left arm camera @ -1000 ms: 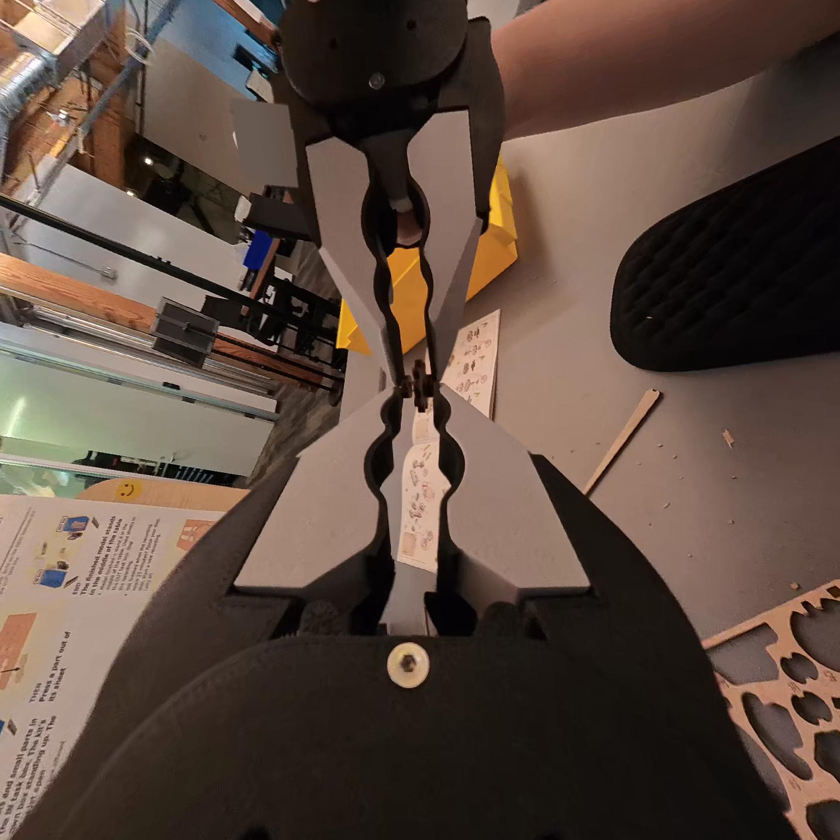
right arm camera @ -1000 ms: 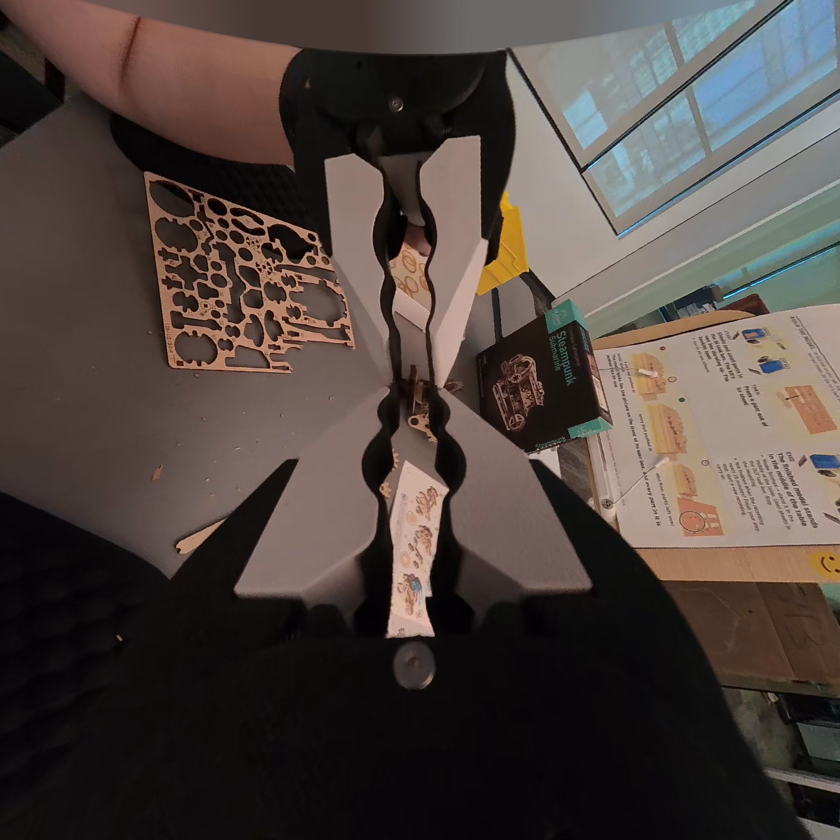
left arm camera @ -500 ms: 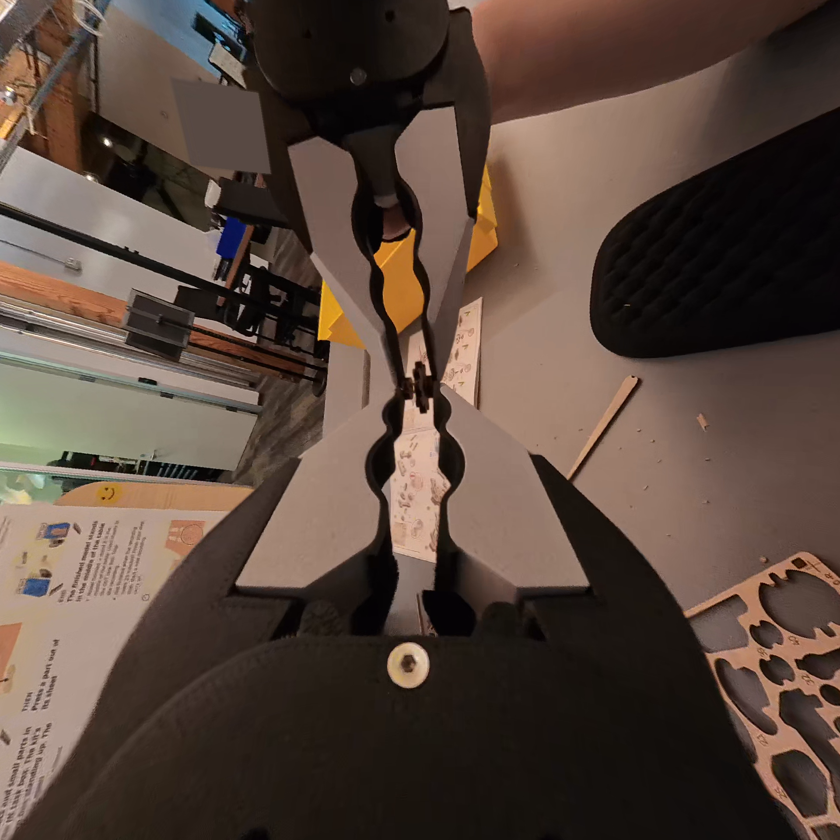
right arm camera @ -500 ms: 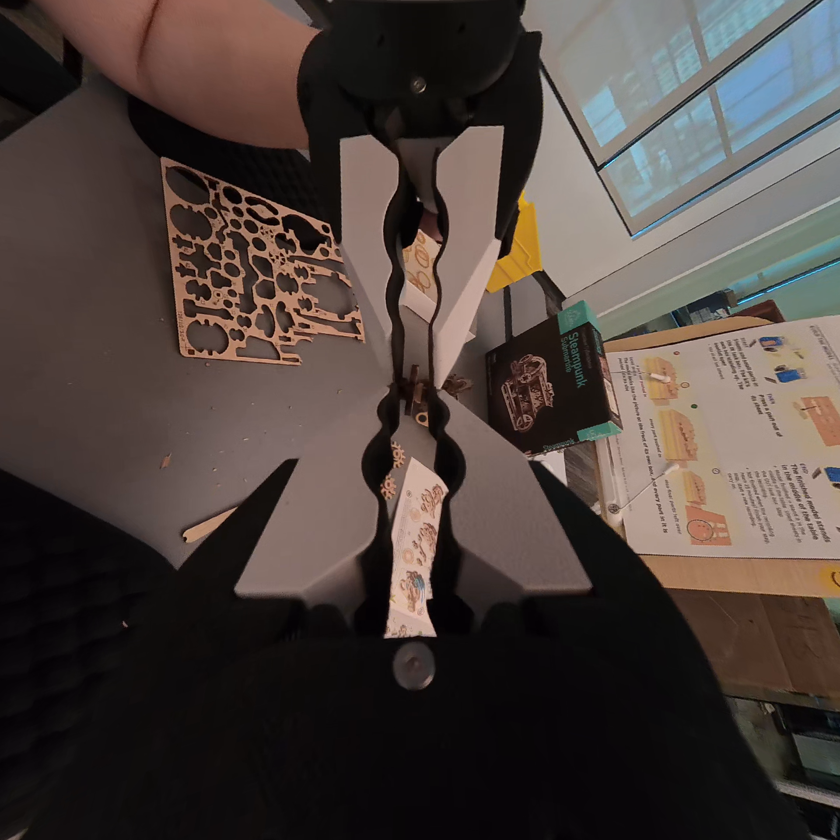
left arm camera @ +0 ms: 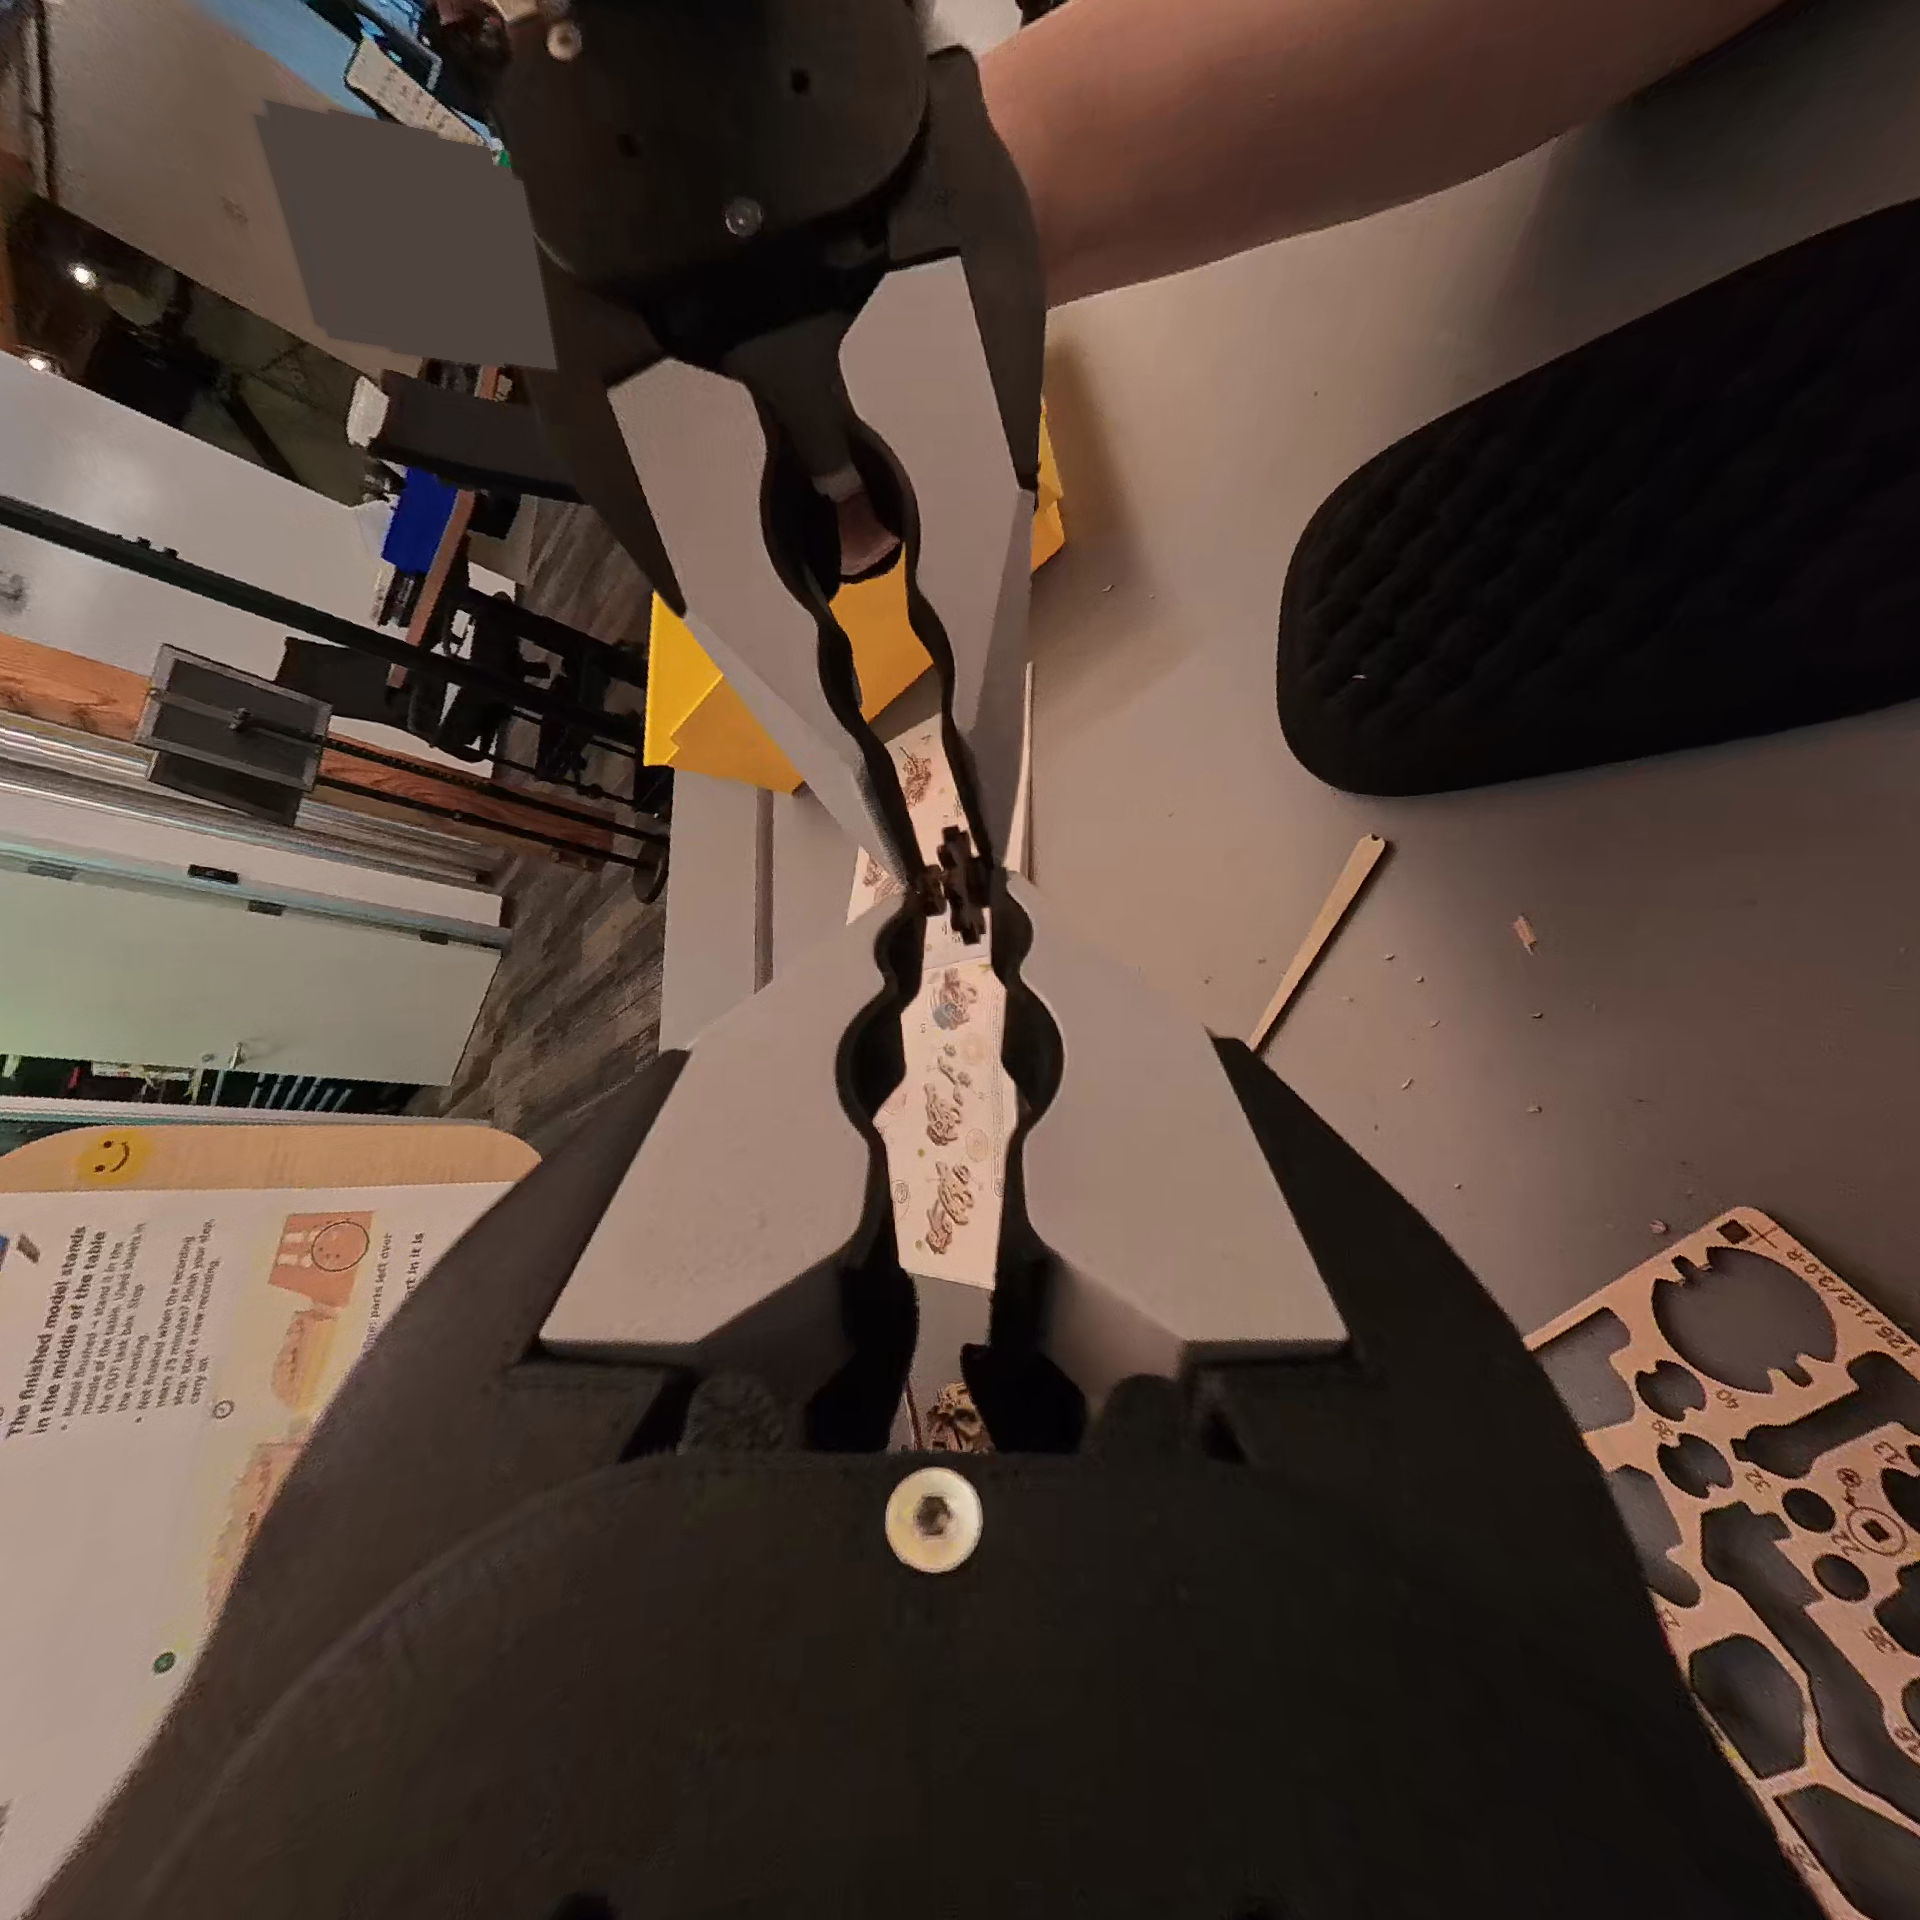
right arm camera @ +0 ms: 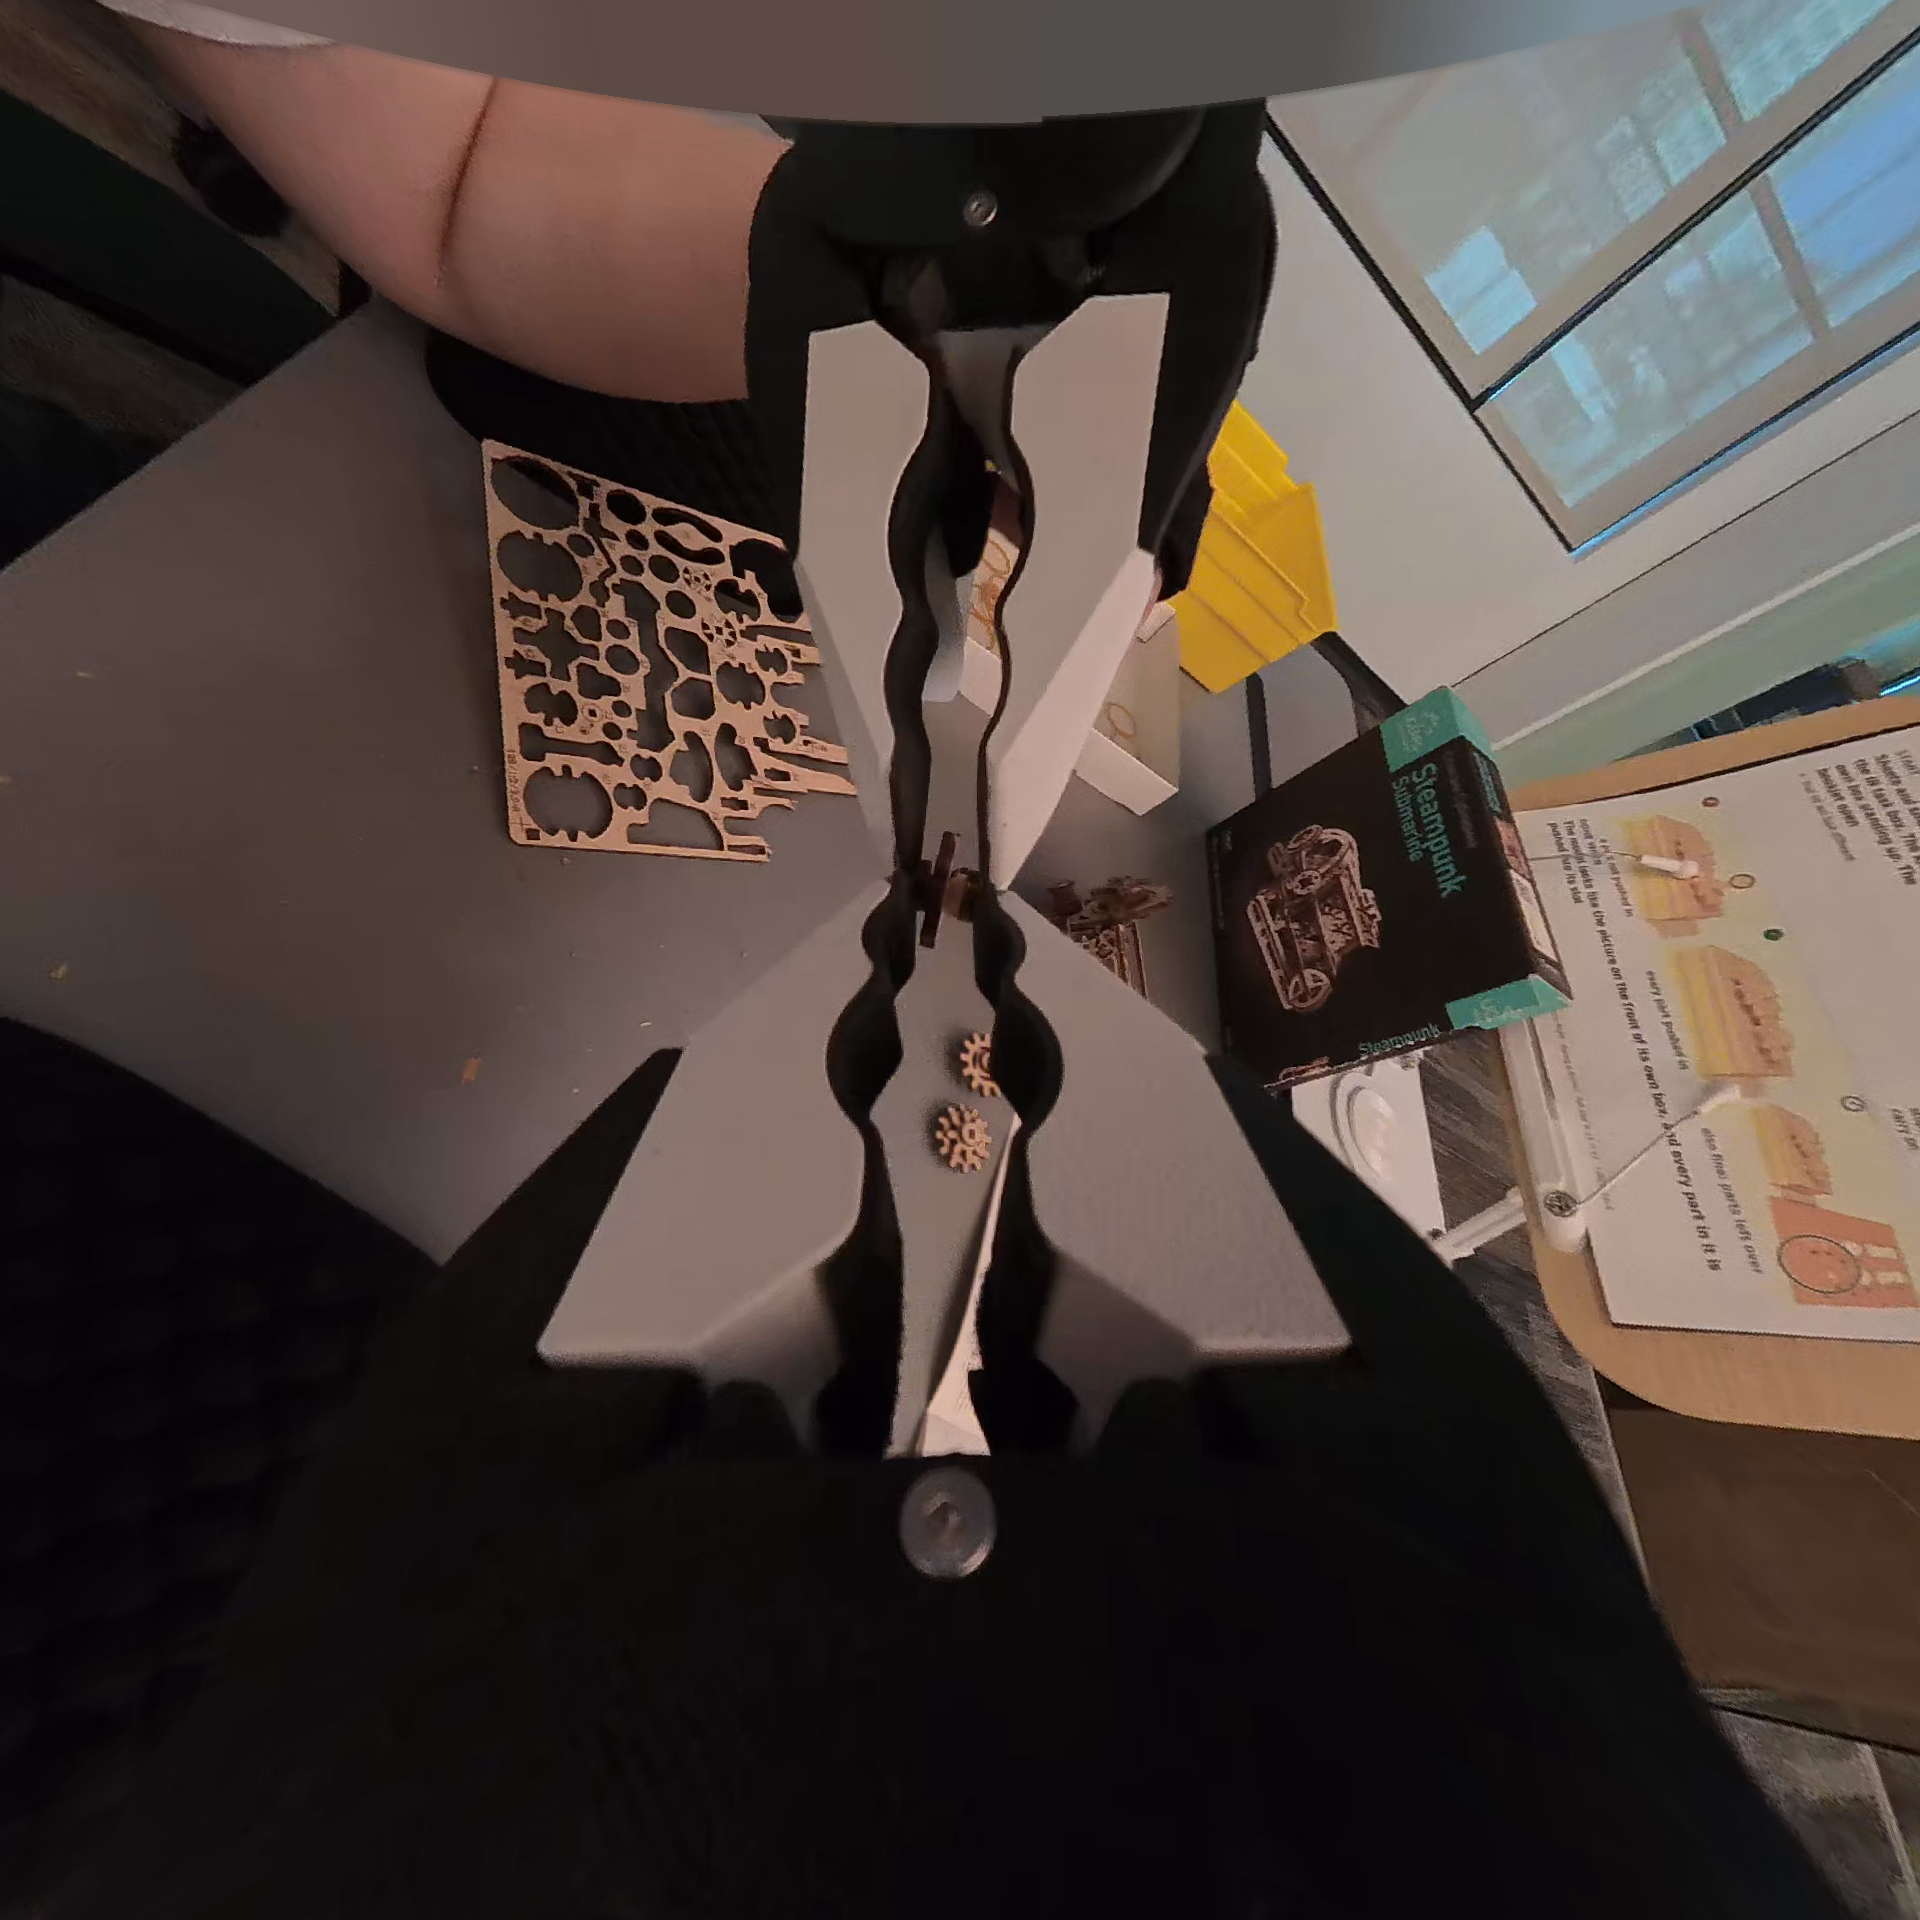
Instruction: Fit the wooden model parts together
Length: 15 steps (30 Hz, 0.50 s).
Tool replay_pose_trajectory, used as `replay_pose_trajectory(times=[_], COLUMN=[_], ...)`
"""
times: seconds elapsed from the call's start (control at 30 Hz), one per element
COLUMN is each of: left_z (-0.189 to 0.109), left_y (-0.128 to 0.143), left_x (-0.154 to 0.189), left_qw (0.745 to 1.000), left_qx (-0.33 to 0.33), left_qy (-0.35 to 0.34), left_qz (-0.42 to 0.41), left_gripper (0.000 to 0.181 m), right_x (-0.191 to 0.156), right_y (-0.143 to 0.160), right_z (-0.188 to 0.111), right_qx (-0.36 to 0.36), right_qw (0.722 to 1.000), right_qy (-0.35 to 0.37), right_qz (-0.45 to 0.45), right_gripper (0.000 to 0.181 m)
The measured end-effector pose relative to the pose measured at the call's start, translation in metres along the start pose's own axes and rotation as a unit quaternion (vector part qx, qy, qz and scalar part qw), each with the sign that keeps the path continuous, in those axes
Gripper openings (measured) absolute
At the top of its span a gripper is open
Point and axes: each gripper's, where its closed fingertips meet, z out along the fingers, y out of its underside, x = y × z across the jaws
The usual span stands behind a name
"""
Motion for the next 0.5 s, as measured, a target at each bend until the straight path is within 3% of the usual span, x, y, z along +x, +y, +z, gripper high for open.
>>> replay_pose_trajectory(times=[0.07, 0.23, 0.5], left_z=[-0.001, -0.016, -0.018], left_y=[0.0, -0.03, -0.033], left_x=[-0.004, -0.015, -0.014], left_qw=[1.0, 0.994, 0.993], left_qx=[0.003, 0.098, 0.108], left_qy=[-0.013, -0.042, -0.043], left_qz=[0.0, -0.039, -0.028], left_gripper=[0.01, 0.012, 0.011], right_x=[0.004, 0.007, 0.005], right_y=[-0.002, -0.03, -0.033], right_z=[-0.002, -0.021, -0.021], right_qx=[0.014, 0.116, 0.135], right_qw=[1.0, 0.993, 0.991], right_qy=[0.006, 0.011, 0.012], right_qz=[0.01, -0.005, -0.016], right_gripper=[0.011, 0.011, 0.011])
